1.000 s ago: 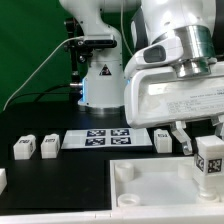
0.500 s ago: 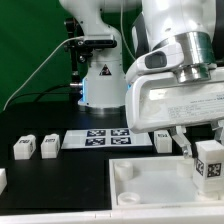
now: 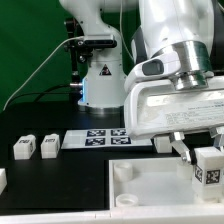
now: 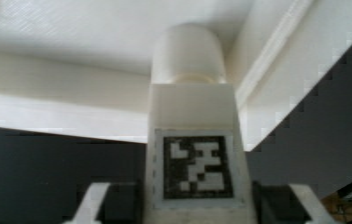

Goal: Assemble one leg

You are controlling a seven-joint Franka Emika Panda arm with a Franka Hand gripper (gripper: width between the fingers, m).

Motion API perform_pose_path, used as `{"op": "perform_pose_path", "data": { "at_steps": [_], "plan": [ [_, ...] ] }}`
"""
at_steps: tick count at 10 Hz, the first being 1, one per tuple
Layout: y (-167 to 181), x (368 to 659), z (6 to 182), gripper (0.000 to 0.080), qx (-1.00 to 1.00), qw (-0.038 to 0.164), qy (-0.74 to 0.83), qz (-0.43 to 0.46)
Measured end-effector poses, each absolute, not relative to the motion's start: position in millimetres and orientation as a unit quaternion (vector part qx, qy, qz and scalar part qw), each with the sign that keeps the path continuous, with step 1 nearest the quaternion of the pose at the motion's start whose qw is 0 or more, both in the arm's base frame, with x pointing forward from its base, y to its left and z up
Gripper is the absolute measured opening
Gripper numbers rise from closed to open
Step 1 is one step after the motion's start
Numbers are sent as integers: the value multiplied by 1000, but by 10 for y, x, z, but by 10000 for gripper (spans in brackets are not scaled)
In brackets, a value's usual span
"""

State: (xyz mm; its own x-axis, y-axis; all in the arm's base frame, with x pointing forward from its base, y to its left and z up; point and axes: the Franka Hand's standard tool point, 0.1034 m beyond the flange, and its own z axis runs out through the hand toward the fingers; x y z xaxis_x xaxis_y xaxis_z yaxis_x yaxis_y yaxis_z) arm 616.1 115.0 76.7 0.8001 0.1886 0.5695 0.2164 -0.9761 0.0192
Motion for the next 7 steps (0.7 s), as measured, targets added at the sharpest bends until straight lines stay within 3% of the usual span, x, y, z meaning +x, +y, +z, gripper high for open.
{"op": "perform_pose_path", "data": {
  "at_steps": [1, 3, 7],
  "plan": [
    [1149, 6152, 751, 293, -950, 24, -107, -294],
    [1149, 6152, 749, 610, -950, 24, -107, -294],
    [1149, 6151, 747, 648, -950, 24, -107, -294]
  ]
}}
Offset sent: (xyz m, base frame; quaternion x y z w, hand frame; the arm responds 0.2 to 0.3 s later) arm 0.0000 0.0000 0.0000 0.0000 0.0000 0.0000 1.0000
